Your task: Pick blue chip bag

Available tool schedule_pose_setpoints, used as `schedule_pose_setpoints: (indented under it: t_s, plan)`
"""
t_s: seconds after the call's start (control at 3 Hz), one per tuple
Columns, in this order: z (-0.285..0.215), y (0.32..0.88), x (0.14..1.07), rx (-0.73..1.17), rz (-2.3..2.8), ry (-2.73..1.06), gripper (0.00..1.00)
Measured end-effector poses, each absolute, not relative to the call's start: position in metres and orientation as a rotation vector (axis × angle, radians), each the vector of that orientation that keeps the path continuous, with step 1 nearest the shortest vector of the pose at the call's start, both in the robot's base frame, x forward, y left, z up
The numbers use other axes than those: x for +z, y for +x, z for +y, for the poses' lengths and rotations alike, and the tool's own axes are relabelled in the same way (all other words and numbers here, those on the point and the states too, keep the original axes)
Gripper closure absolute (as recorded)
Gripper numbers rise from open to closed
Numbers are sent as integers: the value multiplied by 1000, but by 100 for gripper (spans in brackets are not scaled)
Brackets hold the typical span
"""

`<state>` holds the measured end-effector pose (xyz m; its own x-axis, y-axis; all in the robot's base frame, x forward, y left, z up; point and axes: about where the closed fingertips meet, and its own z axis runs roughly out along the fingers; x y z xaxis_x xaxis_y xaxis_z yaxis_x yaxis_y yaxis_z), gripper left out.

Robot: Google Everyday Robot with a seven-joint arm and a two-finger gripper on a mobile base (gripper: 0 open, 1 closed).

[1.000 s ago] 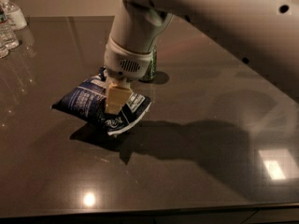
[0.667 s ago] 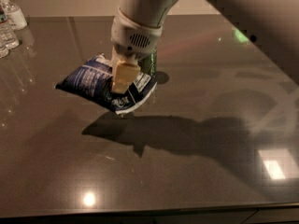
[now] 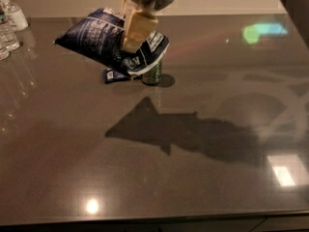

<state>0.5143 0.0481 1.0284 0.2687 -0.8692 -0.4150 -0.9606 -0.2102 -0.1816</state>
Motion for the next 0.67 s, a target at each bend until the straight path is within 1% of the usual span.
schedule_pose_setpoints:
  t_s: [0.33,0.67]
  plan:
    - [44,516,1054,304,1581,-2124,100]
    - [51,521,1057,295,1567,-2098,100]
